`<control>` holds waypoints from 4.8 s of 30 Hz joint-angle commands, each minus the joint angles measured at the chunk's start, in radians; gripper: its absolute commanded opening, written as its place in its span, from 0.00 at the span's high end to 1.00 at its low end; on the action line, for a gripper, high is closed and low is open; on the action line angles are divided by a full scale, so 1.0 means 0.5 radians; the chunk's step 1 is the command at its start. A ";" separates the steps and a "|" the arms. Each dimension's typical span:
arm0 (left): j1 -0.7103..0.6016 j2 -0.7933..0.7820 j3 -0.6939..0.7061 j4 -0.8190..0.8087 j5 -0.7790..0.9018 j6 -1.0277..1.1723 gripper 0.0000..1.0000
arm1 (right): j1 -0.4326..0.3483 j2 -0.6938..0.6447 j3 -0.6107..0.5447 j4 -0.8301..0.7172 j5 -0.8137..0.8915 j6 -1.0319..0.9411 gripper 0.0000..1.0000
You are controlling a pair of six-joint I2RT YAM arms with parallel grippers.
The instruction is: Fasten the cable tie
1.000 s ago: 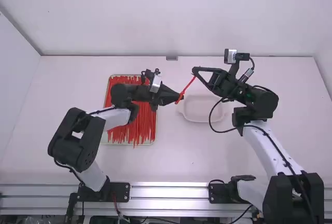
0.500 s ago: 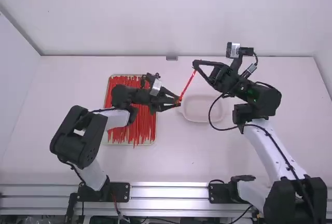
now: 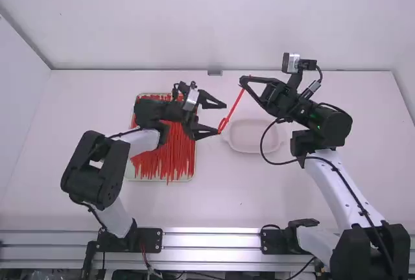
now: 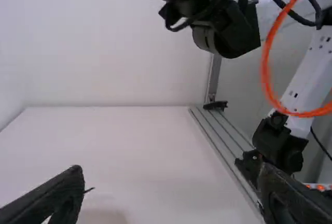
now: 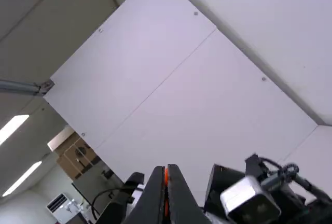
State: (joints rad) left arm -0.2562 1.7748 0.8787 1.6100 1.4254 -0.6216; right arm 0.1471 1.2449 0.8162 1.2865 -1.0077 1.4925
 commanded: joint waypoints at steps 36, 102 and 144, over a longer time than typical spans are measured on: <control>0.068 -0.005 0.443 0.014 0.280 -0.508 0.01 | 0.096 -0.018 0.037 -0.294 -0.024 -0.256 1.00; -0.113 -0.048 0.426 0.015 0.198 -0.403 0.51 | 0.086 -0.018 0.037 -0.297 0.025 -0.264 1.00; -0.116 -0.059 0.140 0.016 0.153 -0.030 0.98 | -0.011 -0.018 0.313 -0.335 0.048 -0.165 1.00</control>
State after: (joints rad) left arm -0.3096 1.7557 0.9764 1.6150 1.4433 -0.6605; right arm 0.1593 1.2476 0.8936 1.0958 -1.0260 1.3994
